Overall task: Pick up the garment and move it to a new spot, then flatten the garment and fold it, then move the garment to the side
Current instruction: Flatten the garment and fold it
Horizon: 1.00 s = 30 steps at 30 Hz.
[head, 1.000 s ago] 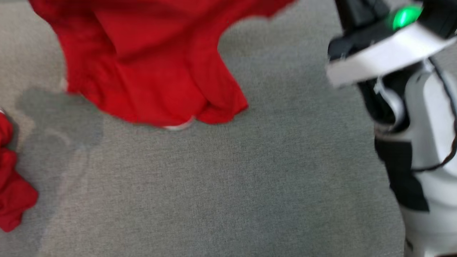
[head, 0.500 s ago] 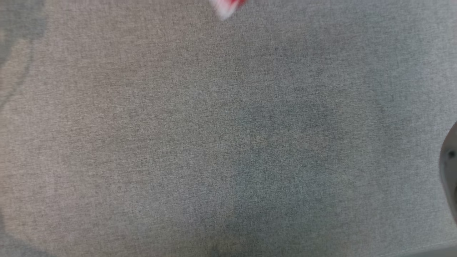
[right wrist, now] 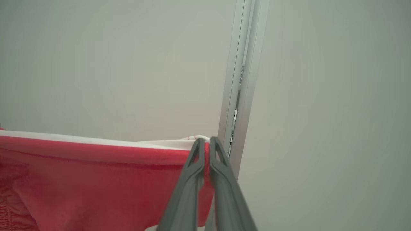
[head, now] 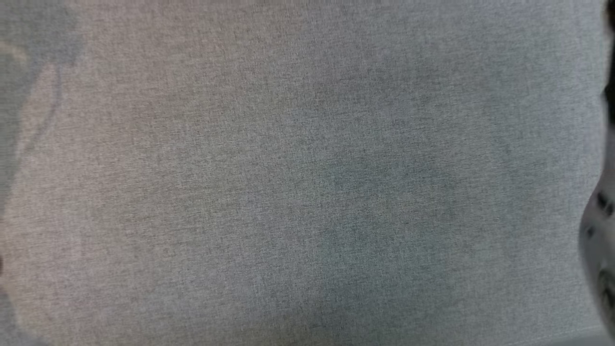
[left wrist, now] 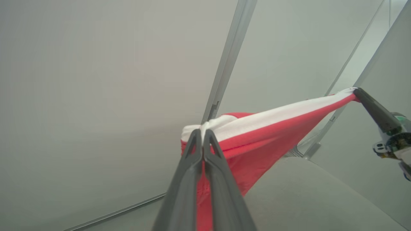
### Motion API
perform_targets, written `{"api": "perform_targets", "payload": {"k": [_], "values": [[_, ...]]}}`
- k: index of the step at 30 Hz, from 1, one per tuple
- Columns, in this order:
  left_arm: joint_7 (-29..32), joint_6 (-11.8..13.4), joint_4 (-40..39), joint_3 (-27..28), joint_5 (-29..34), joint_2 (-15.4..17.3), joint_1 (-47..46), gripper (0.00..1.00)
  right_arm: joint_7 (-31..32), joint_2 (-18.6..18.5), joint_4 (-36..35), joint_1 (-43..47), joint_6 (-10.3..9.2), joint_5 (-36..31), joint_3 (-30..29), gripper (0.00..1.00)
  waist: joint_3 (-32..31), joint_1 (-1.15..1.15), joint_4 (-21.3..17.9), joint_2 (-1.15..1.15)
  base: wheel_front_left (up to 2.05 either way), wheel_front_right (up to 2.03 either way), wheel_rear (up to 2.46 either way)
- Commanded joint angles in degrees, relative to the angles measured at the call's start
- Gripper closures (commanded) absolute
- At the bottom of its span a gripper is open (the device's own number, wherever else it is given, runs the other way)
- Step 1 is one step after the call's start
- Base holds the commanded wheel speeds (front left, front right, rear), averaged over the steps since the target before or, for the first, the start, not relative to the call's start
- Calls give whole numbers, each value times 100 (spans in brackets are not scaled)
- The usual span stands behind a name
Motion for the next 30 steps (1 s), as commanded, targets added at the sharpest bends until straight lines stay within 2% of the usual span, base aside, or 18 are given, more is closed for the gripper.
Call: {"api": "perform_targets", "payload": {"k": [1,6,11,17,20,24,30], "values": [[-105,49,4,-60,-61,173,223,100,-67,-109,-64,249,-77,67,-34,100,-107,0,3,0,0,0,0],[-332,43,-420,-554,-339,460,1065,100,-171,-105,-278,1335,-69,167,127,100,-497,0,-8,0,0,0,0],[-429,43,-492,-941,-415,700,1724,100,126,-100,-456,2232,-67,100,362,100,-935,0,-24,0,0,0,0],[-509,41,-701,-1388,-929,780,2802,100,963,-91,-881,3678,-60,50,790,100,-1699,0,-10,0,0,0,0],[-568,34,-923,-1867,-788,849,3583,100,1500,-90,-1330,4647,-57,47,808,100,-2198,0,-3,0,0,0,0],[-529,40,-1046,-2278,-797,765,4159,100,2081,-92,-1834,5558,-56,39,702,100,-2621,0,30,0,0,0,0],[-586,356,-1475,-2728,-661,740,4802,100,2839,-248,-2740,6819,-57,245,487,100,-3032,0,46,0,0,0,0]]}}
